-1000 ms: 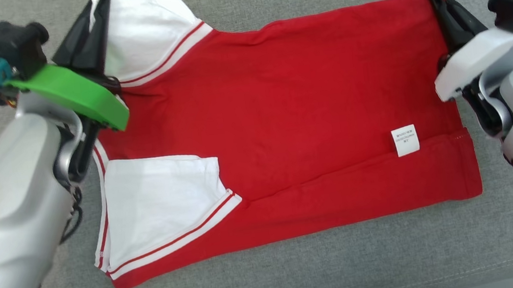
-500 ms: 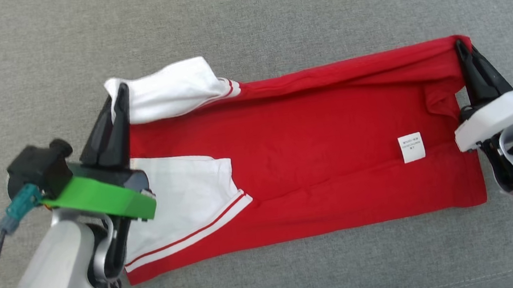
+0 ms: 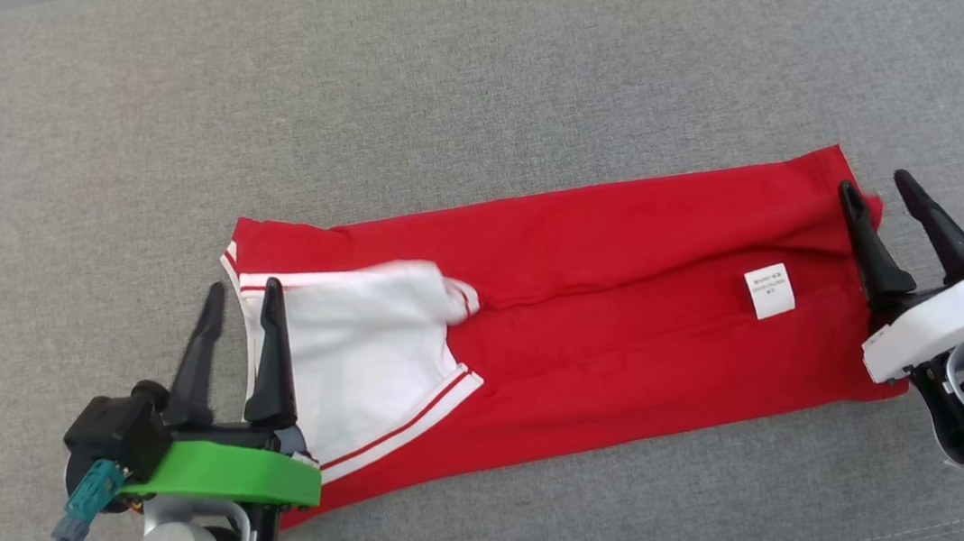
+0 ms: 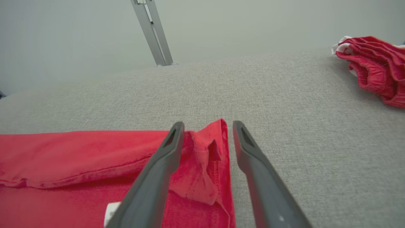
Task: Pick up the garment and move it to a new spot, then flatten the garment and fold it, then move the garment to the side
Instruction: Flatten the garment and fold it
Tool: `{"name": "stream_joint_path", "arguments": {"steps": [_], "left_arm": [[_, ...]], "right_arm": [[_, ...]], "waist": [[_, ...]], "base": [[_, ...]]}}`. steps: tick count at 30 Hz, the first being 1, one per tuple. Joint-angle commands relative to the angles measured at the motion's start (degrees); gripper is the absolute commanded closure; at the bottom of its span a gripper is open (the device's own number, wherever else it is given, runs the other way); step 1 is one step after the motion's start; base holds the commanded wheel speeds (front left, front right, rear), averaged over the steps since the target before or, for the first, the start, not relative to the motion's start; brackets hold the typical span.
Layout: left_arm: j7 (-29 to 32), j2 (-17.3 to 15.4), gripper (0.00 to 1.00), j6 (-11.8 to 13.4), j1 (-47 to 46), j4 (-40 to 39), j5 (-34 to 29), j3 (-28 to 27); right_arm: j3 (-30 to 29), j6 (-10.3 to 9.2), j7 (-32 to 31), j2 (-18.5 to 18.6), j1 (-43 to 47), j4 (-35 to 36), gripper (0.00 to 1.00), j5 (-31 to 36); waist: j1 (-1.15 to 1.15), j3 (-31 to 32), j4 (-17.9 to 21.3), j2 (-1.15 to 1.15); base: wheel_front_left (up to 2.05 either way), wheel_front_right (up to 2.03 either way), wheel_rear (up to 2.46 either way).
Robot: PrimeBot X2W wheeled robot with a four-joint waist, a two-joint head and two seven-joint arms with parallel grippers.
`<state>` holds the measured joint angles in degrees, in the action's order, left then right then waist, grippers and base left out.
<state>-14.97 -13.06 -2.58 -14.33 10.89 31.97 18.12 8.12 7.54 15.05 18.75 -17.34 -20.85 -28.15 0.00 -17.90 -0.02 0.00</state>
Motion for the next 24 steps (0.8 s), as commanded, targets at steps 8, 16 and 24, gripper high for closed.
{"name": "stream_joint_path", "arguments": {"steps": [8,16,24], "left_arm": [[-0.27,4.40,0.00,-1.03,3.29,-2.98,-8.55,-9.61],[-0.23,8.51,0.00,-1.01,5.73,-7.85,-18.82,-18.01],[-0.23,9.85,0.00,-1.62,7.58,-6.79,-23.51,-19.81]], "right_arm": [[-1.44,-0.11,0.15,0.44,2.32,4.17,0.00,-1.05],[0.37,-0.10,0.15,0.08,-0.74,-2.33,0.00,-1.23],[1.86,-0.10,0.00,-1.14,-2.37,-12.88,0.00,-2.72]], "waist": [[0.00,1.79,0.16,0.00],[0.00,2.17,-0.56,0.00],[0.00,2.54,-1.87,0.00]], "base": [[0.00,0.00,0.00],[0.00,0.00,0.00],[0.00,0.00,0.00]]}}
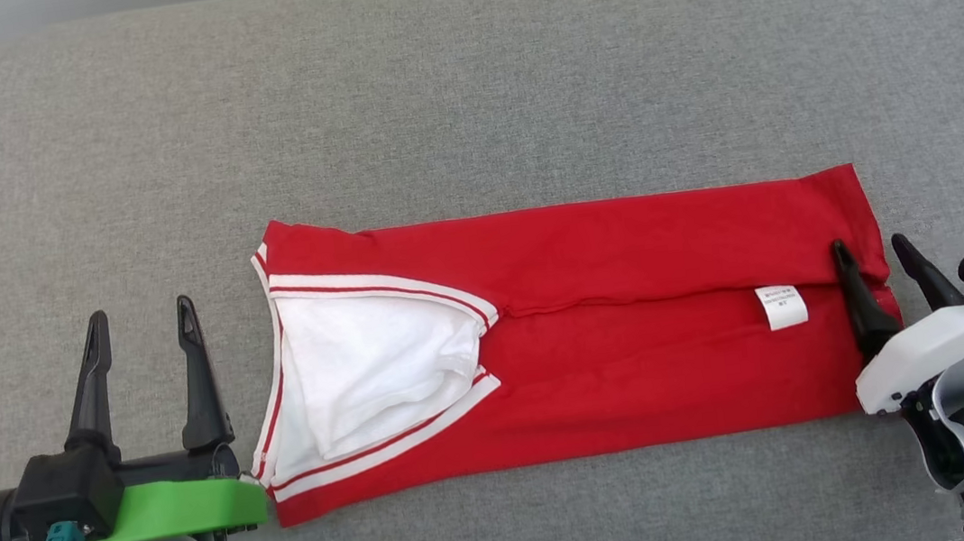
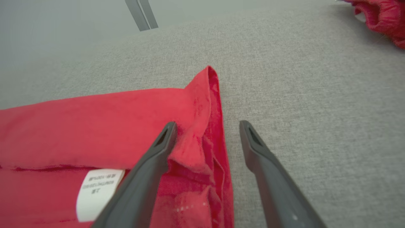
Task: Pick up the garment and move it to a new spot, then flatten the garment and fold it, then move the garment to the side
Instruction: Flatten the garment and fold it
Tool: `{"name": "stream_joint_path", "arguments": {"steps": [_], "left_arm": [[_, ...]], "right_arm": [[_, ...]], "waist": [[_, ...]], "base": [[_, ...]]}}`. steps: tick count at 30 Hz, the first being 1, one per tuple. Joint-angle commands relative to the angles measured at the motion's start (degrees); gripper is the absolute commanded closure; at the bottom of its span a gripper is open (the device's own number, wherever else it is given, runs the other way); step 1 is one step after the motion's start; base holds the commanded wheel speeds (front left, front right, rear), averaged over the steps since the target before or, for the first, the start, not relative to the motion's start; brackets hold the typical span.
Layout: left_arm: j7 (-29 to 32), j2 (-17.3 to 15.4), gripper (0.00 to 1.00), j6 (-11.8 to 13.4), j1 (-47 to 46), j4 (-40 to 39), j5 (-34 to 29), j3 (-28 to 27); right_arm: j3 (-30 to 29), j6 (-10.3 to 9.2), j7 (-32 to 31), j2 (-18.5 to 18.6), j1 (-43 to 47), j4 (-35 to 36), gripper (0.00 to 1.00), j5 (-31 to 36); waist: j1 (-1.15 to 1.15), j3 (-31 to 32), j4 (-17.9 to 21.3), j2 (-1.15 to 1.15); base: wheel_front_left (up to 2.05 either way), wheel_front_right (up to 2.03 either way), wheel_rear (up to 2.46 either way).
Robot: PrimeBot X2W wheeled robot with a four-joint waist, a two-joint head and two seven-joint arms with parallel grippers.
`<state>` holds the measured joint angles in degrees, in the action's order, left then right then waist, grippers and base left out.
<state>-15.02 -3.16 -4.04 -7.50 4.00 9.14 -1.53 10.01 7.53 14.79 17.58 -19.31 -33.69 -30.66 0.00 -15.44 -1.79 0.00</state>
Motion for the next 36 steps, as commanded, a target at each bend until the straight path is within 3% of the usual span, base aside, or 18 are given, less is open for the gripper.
{"name": "stream_joint_path", "arguments": {"steps": [1,7,8,9,10,16,29,36], "left_arm": [[-0.18,0.05,0.00,-0.29,0.95,0.29,-0.95,-0.23],[-0.18,0.22,0.00,-0.59,1.59,1.28,-1.02,-1.02],[-0.18,0.22,0.00,-0.59,1.65,1.40,-0.70,-1.00],[-0.18,0.23,0.00,-0.55,1.72,1.53,-0.55,-0.97],[-0.18,0.24,0.00,-0.48,1.84,1.70,-0.50,-0.88],[-0.18,0.23,0.00,-0.05,2.51,2.26,-0.76,-1.00],[-0.18,0.21,0.00,-0.17,4.28,2.31,-1.27,-1.09],[-0.18,0.21,0.00,0.17,5.58,1.90,-0.92,-1.82]], "right_arm": [[0.15,-0.09,0.29,-0.14,-0.30,-1.22,0.00,-0.48],[2.20,-0.08,0.23,-1.51,0.98,-4.41,0.00,-3.32],[2.76,-0.09,0.21,-1.79,1.38,-4.75,0.40,-3.91],[3.29,-0.08,0.13,-1.91,1.57,-4.90,0.65,-4.31],[3.73,-0.07,0.14,-2.03,1.57,-5.04,1.00,-4.77],[3.17,-0.10,0.25,-1.26,0.09,-4.59,1.00,-6.28],[-6.34,-0.11,0.38,7.70,-1.03,-6.72,1.00,-4.78],[-5.43,-0.10,0.39,5.27,-0.74,-4.53,1.00,-3.66]], "waist": [[0.00,0.14,-0.19,0.00],[0.00,0.54,-0.39,0.00],[0.00,0.64,-0.35,0.00],[0.00,0.72,-0.30,0.00],[0.00,0.84,-0.25,0.00],[0.00,1.94,0.20,0.00],[0.00,5.58,0.93,0.00],[0.00,7.21,1.24,0.00]], "base": [[0.00,0.00,0.00],[0.00,0.00,0.00],[0.00,0.00,0.00],[0.00,0.00,0.00],[0.00,0.00,0.00],[0.00,0.00,0.00],[0.00,0.00,0.00],[0.00,0.00,0.00]]}}
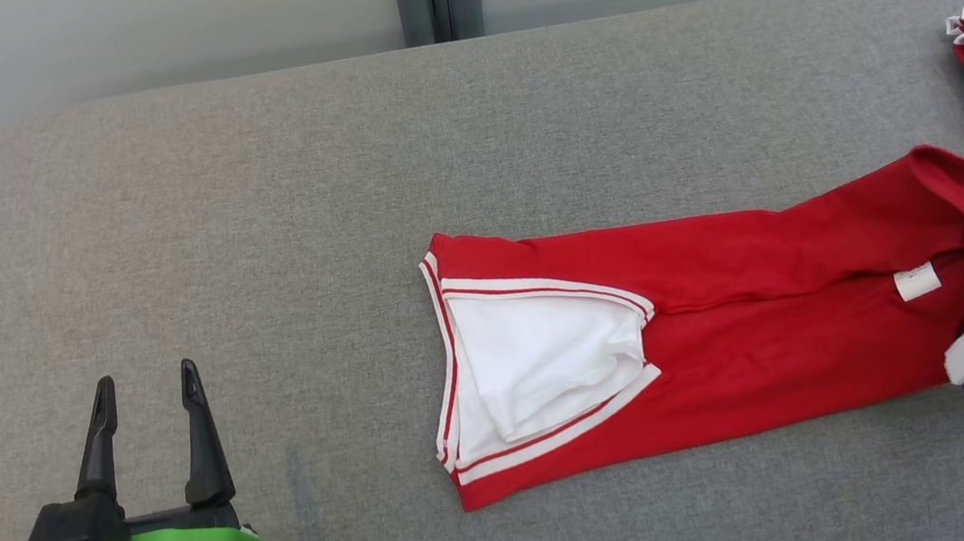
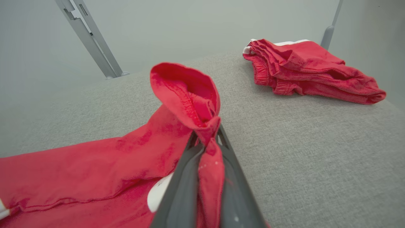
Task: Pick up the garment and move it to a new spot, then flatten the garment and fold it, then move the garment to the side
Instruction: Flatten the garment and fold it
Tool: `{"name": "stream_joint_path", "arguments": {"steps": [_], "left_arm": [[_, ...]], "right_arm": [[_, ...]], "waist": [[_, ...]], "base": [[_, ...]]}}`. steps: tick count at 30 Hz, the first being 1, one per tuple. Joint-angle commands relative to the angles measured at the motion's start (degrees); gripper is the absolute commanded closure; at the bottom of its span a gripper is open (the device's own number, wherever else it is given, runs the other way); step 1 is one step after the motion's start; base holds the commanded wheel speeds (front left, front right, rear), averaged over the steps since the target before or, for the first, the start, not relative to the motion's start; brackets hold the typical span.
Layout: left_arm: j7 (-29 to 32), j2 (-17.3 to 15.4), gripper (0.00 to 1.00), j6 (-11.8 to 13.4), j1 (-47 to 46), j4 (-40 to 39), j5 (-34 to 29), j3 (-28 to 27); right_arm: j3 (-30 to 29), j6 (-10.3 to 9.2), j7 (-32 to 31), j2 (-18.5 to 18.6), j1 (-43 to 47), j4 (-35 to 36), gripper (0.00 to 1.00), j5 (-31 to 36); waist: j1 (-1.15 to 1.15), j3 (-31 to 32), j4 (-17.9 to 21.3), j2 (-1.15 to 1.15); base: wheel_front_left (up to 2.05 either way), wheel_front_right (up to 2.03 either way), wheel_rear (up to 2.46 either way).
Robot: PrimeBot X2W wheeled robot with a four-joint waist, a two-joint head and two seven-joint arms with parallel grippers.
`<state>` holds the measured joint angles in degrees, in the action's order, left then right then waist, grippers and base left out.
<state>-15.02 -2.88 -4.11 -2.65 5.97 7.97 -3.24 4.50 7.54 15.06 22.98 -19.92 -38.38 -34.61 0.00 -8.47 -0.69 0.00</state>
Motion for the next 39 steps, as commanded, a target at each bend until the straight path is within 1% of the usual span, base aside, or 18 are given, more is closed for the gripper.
{"name": "stream_joint_path", "arguments": {"steps": [1,15,22,28,32,37,38,39], "left_arm": [[-0.18,-0.06,0.00,0.34,0.95,-0.20,0.40,-0.34],[-0.18,-0.07,0.00,0.49,1.45,0.10,1.02,-0.34],[-0.18,-0.07,0.00,0.66,0.32,0.23,1.15,0.62],[-0.18,-0.06,0.00,0.82,-0.49,0.61,1.13,1.13],[-0.18,-0.06,0.00,1.01,-0.97,0.94,1.21,1.83],[-0.18,-0.06,0.00,1.48,-1.59,1.15,1.63,2.84],[-0.18,-0.06,0.00,1.50,-1.84,1.35,1.68,2.87],[-0.18,-0.06,0.00,1.45,-1.96,1.46,1.73,2.92]], "right_arm": [[0.53,-0.11,0.12,-1.05,-0.24,0.77,1.00,0.35],[12.63,-0.09,-4.02,-12.24,-1.55,11.89,1.00,1.43],[18.06,-0.08,-6.34,-17.34,-3.01,13.46,1.00,1.17],[22.22,-0.07,-6.29,-19.60,-4.37,11.92,1.00,-0.07],[24.72,-0.07,-5.44,-19.92,-5.55,10.44,1.00,-1.85],[28.31,-0.06,-3.62,-19.98,-7.24,8.53,1.00,-5.78],[28.84,-0.06,-3.05,-19.98,-7.78,7.95,0.70,-6.10],[29.28,-0.06,-2.66,-20.03,-8.15,7.56,0.54,-6.48]], "waist": [[0.00,0.41,0.19,0.00],[0.00,0.93,-1.08,0.00],[0.00,0.01,-2.85,0.00],[0.00,-0.73,-4.20,0.00],[0.00,-1.25,-4.88,0.00],[0.00,-1.64,-5.46,0.00],[0.00,-1.69,-5.52,0.00],[0.00,-1.70,-5.53,0.00]], "base": [[0.00,0.00,0.00],[0.00,0.00,0.00],[0.00,0.00,0.00],[0.00,0.00,0.00],[0.00,0.00,0.00],[0.00,0.00,0.00],[0.00,0.00,0.00],[0.00,0.00,0.00]]}}
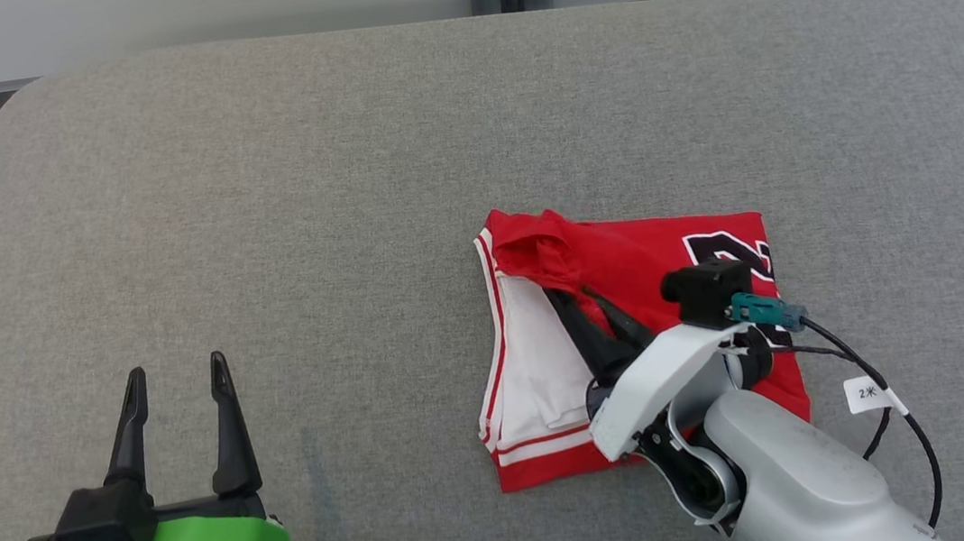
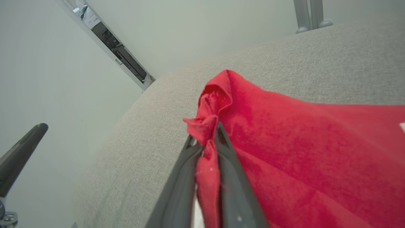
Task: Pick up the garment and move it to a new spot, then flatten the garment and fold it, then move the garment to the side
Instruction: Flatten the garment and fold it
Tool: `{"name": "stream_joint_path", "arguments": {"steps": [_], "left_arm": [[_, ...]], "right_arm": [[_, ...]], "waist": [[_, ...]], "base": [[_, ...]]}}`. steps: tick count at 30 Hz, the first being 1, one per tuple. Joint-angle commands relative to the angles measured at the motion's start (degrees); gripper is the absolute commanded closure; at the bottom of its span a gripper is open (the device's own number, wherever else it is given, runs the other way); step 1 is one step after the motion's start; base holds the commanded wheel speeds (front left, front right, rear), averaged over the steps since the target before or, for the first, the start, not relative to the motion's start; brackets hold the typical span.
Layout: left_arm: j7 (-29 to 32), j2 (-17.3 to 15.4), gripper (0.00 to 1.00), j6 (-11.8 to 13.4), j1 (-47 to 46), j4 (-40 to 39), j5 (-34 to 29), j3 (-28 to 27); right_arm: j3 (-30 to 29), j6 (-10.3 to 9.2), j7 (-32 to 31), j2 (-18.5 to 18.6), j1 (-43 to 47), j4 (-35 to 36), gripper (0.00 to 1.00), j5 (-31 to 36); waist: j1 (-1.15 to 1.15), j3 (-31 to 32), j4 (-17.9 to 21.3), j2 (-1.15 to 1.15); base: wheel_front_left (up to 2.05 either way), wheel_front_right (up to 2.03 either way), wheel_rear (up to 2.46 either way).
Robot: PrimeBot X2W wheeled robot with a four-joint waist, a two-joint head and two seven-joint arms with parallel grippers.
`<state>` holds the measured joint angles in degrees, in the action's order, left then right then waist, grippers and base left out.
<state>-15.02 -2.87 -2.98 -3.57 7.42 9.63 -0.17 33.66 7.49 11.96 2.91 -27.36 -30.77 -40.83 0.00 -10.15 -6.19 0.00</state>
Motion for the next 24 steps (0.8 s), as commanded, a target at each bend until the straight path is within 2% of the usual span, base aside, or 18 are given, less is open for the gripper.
{"name": "stream_joint_path", "arguments": {"steps": [1,8,10,19,24], "left_arm": [[-0.18,-0.07,0.00,0.25,-1.12,0.13,0.11,-0.08],[-0.18,-0.07,0.00,0.48,-0.28,0.25,-0.09,-0.37],[-0.18,-0.08,0.00,0.42,0.03,0.29,-0.23,-0.62],[-0.18,-0.08,0.00,-0.10,0.87,0.05,-1.14,-1.29],[-0.18,-0.09,0.00,-0.44,1.36,-0.12,-1.49,-1.45]], "right_arm": [[0.52,-0.01,0.82,0.04,-1.07,-0.79,0.00,-0.81],[-0.59,-0.01,2.83,0.23,-3.24,-2.61,0.00,1.09],[-2.08,-0.01,3.10,1.51,-3.30,-1.49,0.00,2.18],[-14.67,-0.01,3.21,8.93,4.14,10.91,0.00,8.46],[-19.85,-0.01,3.22,10.77,10.88,17.42,0.00,11.72]], "waist": [[0.00,0.00,0.00,0.00],[0.00,1.05,1.52,0.00],[0.00,1.50,2.07,0.00],[0.00,2.70,4.12,0.00],[0.00,3.00,4.96,0.00]], "base": [[0.00,0.00,0.00],[0.00,0.00,0.00],[0.00,0.00,0.00],[0.00,0.00,0.00],[0.00,0.00,0.00]]}}
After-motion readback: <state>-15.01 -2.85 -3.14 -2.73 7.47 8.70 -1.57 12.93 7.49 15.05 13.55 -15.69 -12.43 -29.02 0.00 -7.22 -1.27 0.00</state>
